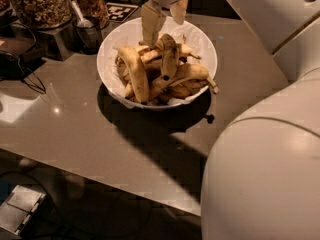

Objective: Pick banana from white bowl

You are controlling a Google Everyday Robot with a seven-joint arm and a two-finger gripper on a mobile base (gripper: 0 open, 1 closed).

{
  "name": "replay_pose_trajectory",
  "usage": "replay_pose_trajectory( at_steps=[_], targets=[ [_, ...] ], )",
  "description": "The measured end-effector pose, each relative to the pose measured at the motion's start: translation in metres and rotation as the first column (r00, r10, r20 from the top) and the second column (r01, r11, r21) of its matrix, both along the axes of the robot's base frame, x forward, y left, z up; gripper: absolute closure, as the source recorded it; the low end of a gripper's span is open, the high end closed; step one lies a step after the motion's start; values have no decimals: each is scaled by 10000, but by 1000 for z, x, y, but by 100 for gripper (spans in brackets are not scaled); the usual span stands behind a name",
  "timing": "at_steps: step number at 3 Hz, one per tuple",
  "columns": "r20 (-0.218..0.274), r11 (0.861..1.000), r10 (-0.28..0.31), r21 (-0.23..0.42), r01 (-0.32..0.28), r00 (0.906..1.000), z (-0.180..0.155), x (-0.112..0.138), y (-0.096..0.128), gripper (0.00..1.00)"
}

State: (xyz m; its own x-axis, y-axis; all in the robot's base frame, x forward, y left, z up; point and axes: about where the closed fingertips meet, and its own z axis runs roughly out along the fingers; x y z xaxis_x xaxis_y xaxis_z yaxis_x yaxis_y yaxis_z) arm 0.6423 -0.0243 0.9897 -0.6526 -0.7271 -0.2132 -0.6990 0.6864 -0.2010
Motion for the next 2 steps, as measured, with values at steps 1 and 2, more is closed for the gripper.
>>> replay_pose_trajectory(
  at_steps=[1,2],
  targets=[
    [-349,9999,-134,79,136,9993,-12,0,-9,35],
    [-587,9998,-170,89,176,9981,-22,0,-14,35]
  ],
)
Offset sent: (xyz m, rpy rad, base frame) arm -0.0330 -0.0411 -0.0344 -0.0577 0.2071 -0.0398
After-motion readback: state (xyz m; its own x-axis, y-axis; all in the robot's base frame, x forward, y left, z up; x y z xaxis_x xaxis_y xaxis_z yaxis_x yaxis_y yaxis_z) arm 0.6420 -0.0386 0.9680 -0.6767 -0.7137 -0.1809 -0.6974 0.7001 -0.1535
